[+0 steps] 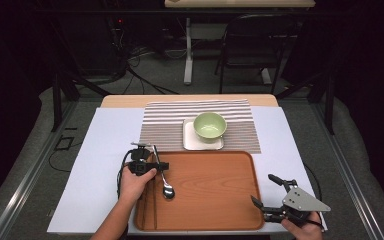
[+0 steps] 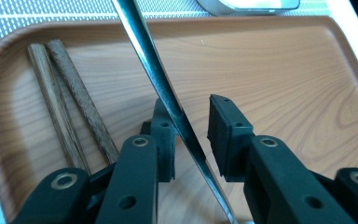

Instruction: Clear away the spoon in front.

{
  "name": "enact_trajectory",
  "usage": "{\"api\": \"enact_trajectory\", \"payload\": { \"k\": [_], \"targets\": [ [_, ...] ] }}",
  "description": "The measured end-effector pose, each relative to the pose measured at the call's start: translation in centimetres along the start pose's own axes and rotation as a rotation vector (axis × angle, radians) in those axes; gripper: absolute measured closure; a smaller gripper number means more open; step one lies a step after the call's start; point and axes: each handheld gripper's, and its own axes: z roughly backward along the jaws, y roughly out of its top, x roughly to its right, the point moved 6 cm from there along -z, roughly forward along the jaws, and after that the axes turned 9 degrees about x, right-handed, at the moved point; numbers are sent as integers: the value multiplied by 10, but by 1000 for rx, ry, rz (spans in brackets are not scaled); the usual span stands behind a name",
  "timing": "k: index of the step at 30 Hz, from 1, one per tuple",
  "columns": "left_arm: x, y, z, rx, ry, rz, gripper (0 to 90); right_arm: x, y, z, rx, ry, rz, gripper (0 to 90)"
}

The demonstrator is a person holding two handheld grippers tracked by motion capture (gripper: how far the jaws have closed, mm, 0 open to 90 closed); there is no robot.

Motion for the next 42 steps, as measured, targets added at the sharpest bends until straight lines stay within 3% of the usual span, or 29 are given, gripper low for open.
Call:
{"api": "enact_trajectory", "payload": {
  "k": [7, 9, 17, 28, 42],
  "targets": [
    [-6, 5, -1, 32, 11, 25, 693, 0, 0, 0, 0, 1, 2, 153],
    [-7, 5, -1, 23, 15, 23, 771, 0, 0, 0, 0, 0, 0, 153],
    [-3, 2, -2, -13, -11, 28, 831, 0, 0, 0, -1, 1, 2, 153],
    [-8, 6, -3, 38, 30, 10, 709, 0, 0, 0, -2, 4, 3, 153],
    [-10, 9, -5, 44, 75, -7, 704, 0, 0, -1, -4, 5, 6, 153]
  ]
}}
